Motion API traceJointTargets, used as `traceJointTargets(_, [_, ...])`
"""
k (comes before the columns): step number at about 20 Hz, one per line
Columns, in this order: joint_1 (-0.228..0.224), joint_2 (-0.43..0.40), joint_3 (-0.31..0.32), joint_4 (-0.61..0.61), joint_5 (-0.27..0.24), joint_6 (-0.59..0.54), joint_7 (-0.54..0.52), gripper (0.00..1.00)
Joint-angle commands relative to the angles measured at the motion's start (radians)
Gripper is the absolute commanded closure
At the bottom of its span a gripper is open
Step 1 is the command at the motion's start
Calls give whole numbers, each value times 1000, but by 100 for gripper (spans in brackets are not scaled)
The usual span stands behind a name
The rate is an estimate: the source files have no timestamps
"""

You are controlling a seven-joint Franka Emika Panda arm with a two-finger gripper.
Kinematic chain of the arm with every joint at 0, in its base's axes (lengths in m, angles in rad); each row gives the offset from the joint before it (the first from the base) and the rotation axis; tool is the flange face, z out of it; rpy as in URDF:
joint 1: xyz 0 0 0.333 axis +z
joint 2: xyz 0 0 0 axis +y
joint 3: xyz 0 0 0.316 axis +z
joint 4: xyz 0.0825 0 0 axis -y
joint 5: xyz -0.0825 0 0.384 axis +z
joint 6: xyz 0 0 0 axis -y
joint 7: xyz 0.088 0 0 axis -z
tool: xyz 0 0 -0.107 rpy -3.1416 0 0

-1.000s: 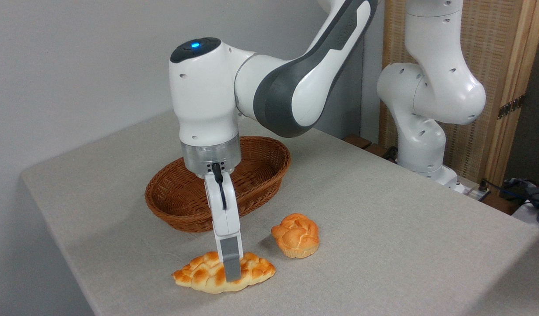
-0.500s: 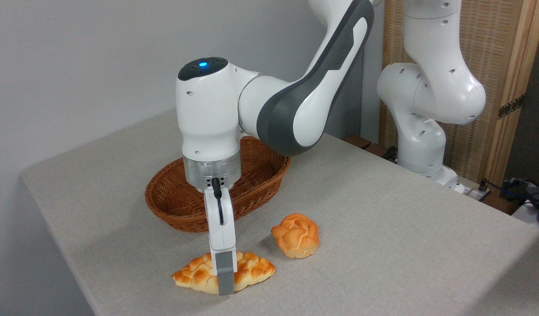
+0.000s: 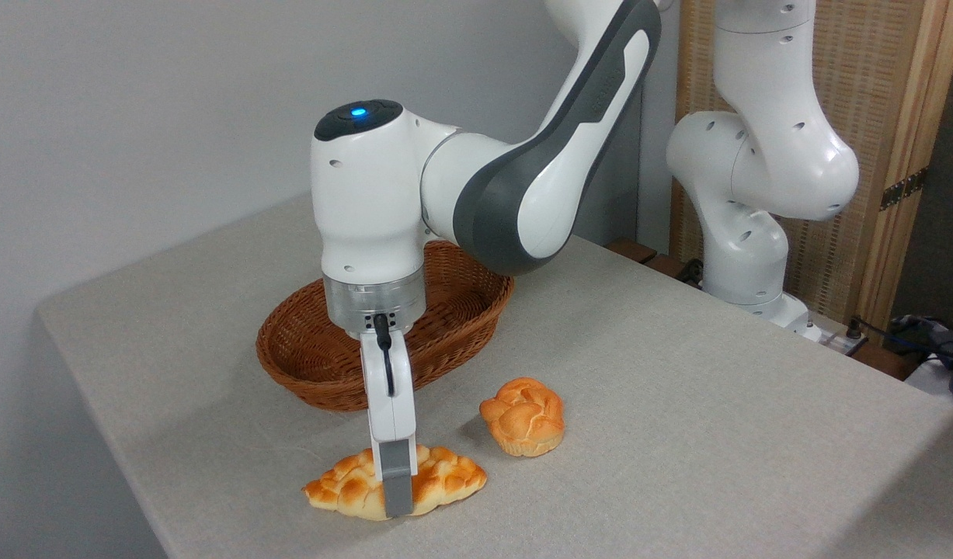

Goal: Put bread into the basket
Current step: 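Lift the braided roll and carry it over the wicker basket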

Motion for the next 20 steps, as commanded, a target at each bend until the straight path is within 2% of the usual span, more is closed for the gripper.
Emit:
traceJointTargets(1, [0, -14, 6, -6, -4, 16, 7, 58])
traceJointTargets(9, [-2, -17, 4, -1, -7, 3, 0, 58])
traceJointTargets(12, [-2, -37, -5, 31, -7, -66, -40, 57])
traceJointTargets(14, [-9, -37, -10, 106, -16, -179, -114, 55])
traceJointTargets(15, [-11, -37, -11, 155, -35, -248, -138, 52])
traceJointTargets(17, [-13, -39, -27, 235, -102, -376, -148, 51])
traceJointTargets(20, [-14, -42, -40, 296, -174, -488, -215, 51])
